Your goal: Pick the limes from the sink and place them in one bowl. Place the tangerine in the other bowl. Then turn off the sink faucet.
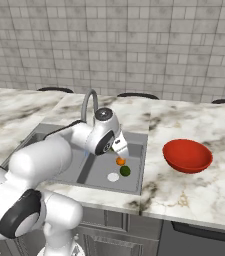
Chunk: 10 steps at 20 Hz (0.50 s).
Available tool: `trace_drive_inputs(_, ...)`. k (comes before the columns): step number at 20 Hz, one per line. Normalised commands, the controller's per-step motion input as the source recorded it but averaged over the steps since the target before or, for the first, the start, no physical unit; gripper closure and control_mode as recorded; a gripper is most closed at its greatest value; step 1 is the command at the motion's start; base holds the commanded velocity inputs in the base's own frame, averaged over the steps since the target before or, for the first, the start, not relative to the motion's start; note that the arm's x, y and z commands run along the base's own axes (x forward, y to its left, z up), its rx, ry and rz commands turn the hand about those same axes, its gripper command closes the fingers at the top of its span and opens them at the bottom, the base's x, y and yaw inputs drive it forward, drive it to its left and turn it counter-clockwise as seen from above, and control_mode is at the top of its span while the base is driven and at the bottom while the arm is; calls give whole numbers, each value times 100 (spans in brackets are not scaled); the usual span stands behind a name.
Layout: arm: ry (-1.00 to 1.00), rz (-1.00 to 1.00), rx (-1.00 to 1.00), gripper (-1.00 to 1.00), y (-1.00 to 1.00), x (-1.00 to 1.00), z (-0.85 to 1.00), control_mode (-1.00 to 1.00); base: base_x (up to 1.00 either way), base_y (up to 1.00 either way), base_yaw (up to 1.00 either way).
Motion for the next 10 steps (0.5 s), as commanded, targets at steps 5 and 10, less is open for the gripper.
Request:
trace_drive_inputs(5, 11, -11, 0, 100, -21, 15, 26, -100, 0, 0, 0)
trace_drive_inputs(10, 7, -12, 0, 100, -20, 7, 16, -100, 0, 0, 0)
